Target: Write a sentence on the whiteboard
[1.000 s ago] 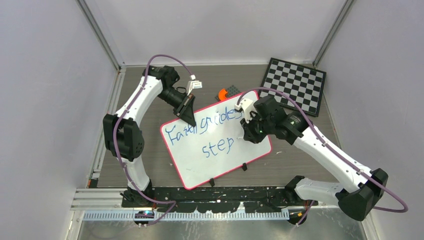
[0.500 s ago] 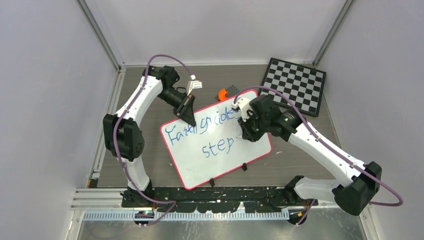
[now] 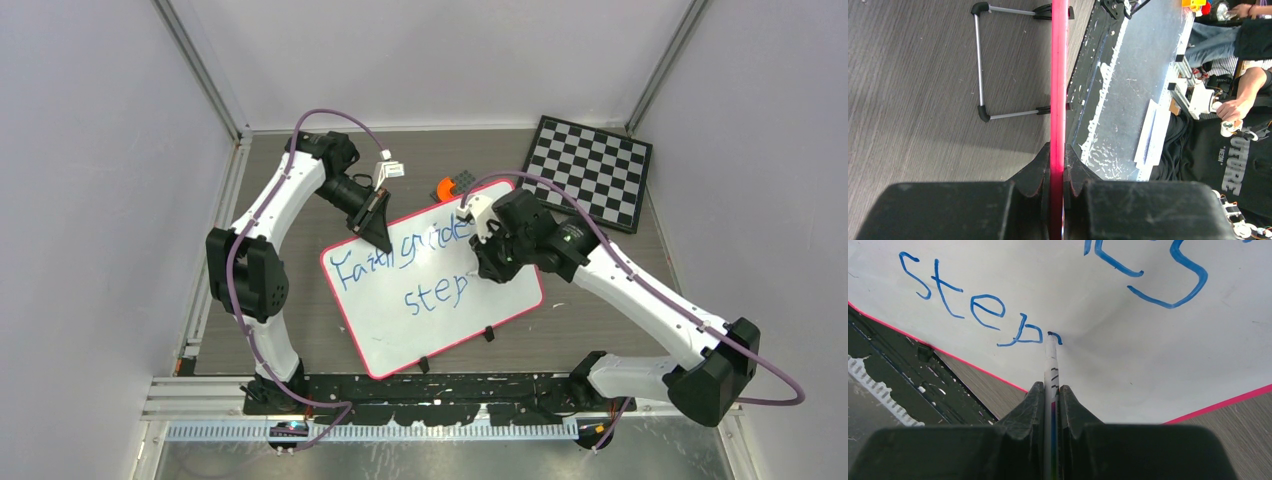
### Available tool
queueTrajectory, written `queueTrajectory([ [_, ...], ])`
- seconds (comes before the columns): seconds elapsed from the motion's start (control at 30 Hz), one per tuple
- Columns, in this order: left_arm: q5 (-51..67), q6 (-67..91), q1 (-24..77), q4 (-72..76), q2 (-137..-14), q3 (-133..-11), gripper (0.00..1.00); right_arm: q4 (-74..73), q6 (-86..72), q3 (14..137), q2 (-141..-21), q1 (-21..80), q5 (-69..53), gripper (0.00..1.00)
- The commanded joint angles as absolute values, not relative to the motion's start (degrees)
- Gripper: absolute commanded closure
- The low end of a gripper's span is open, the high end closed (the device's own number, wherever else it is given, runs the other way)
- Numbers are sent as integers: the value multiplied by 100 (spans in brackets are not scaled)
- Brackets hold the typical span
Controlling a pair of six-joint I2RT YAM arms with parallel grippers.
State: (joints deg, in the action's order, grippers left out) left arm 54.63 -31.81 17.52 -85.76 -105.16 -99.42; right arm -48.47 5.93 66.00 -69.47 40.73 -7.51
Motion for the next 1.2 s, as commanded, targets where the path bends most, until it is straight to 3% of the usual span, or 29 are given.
queueTrajectory([
  [0.0, 4970, -3394, 1793, -8464, -10626, -9888, 100, -4627, 715, 6575, -6982, 4112, -648, 100],
  [0.57, 4966, -3384, 1793, -8447, -10652, -9888, 100, -4970, 965, 6169, -6624, 4107, -105, 100],
  [1.17, 4922, -3379, 1793, -8456, -10635, -9905, 100, -4756, 876, 6536, -7078, 4579, -583, 100],
])
